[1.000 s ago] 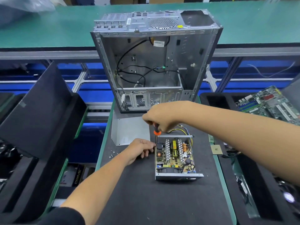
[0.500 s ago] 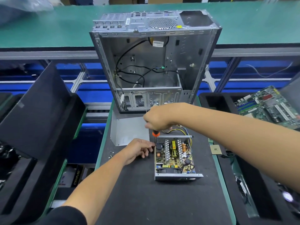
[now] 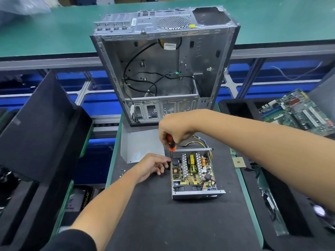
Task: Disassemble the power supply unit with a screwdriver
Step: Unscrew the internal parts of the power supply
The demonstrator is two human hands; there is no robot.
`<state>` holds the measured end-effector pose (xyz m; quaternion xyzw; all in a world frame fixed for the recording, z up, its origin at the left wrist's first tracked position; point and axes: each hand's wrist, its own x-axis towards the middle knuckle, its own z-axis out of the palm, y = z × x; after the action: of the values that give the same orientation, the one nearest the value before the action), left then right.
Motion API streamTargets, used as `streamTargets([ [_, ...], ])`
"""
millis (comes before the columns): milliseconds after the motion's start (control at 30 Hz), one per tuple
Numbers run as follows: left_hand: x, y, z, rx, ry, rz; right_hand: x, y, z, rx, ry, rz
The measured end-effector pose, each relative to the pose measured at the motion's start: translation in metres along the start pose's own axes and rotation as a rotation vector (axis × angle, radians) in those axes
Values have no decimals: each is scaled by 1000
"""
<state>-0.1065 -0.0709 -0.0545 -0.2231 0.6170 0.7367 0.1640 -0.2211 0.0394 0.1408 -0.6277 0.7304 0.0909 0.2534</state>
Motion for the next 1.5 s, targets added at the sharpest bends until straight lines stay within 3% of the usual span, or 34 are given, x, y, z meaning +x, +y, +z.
streamTargets([
  [133, 0, -1, 0, -9, -3, -4, 3, -7, 7, -66, 43, 34],
  [267, 0, 0, -1, -8, -7, -6, 6, -5, 10, -129, 22, 195],
  [600, -1, -1, 1, 3, 19, 0, 8, -3, 2, -100, 68, -35],
  [767, -2, 0, 0, -4, 9, 0, 5, -7, 1, -40, 35, -5],
  [933, -2, 2, 0, -15, -10, 2, 8, -6, 6, -270, 11, 186],
  [1000, -3, 2, 0, -10, -10, -4, 9, -6, 8, -299, 20, 167],
  [1167, -4, 2, 3, -6, 15, 1, 1, -8, 6, -98, 121, 34],
  [1300, -3, 3, 3, -8, 8, -1, -3, -7, 7, -4, 111, -32],
  [1500, -3, 2, 2, -13, 2, 6, 0, -8, 13, -173, 164, 198],
])
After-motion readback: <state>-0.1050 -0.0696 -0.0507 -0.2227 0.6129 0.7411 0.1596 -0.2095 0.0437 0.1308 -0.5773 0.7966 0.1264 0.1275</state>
